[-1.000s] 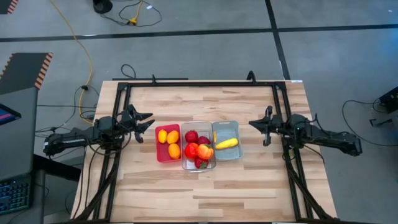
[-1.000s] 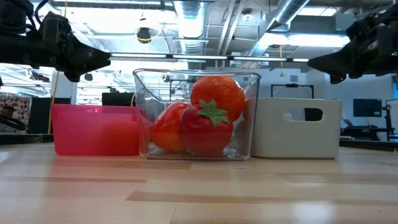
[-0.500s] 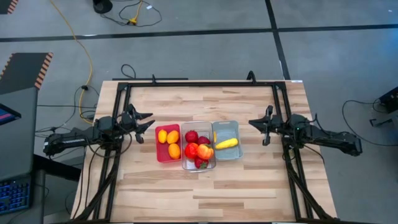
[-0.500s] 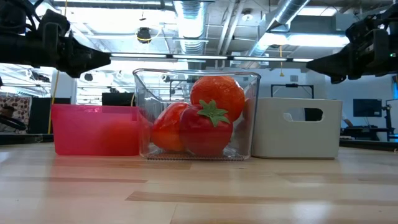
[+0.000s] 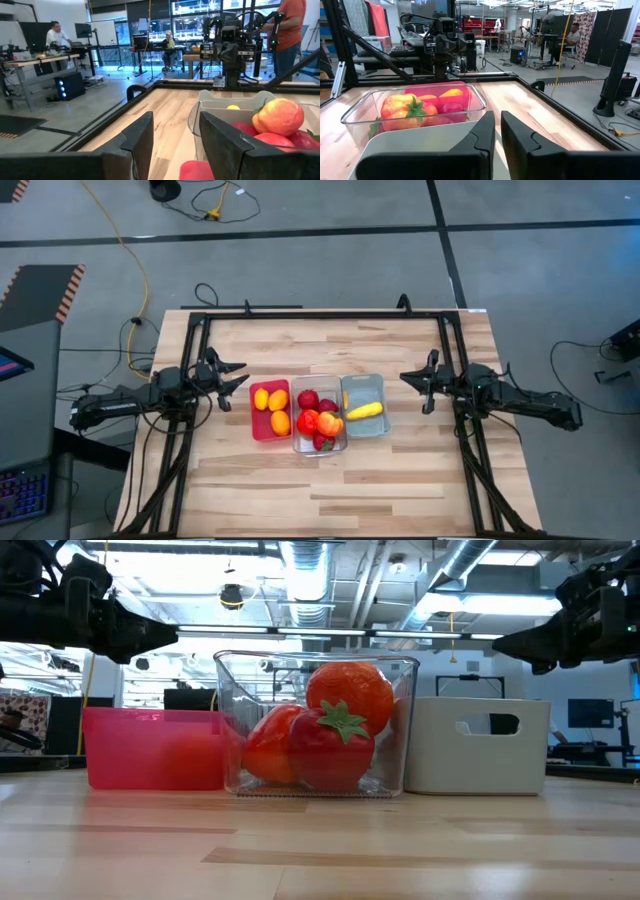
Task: Sort produce into baskets
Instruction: Return to Home Position
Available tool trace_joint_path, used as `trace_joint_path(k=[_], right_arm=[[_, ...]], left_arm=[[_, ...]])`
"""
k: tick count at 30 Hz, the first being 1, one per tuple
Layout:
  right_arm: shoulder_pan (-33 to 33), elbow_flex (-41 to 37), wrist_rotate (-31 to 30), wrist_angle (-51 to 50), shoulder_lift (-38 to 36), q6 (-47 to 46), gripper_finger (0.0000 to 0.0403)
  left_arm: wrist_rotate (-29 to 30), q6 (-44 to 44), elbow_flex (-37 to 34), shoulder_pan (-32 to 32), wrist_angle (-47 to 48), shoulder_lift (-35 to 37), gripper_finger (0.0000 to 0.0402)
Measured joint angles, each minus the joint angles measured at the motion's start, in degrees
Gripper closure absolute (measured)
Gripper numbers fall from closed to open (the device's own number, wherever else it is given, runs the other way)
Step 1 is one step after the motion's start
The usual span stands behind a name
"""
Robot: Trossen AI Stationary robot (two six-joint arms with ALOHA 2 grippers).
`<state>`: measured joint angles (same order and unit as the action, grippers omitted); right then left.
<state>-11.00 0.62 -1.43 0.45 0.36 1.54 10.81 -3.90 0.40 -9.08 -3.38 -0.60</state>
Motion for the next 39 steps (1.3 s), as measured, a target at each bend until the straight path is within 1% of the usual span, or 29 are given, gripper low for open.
trace_joint_path(k=[6, 11, 39], right_arm=[[-0.01, -0.01, -0.02, -0.02, 0.0, 0.0, 0.0342], [-0.02, -0.02, -0.02, -0.02, 0.0, 0.0, 0.0342], [0.0, -0.07, -0.04, -0.04, 0.0, -0.02, 0.0342]], left_arm=[[0.02, -0.24, 0.0, -0.02, 0.02, 0.0, 0.0255], [0.04, 1.39, 0.0, -0.01, 0.02, 0.0, 0.0255], [0.11, 1.53, 0.0, -0.02, 0.02, 0.0, 0.0255]])
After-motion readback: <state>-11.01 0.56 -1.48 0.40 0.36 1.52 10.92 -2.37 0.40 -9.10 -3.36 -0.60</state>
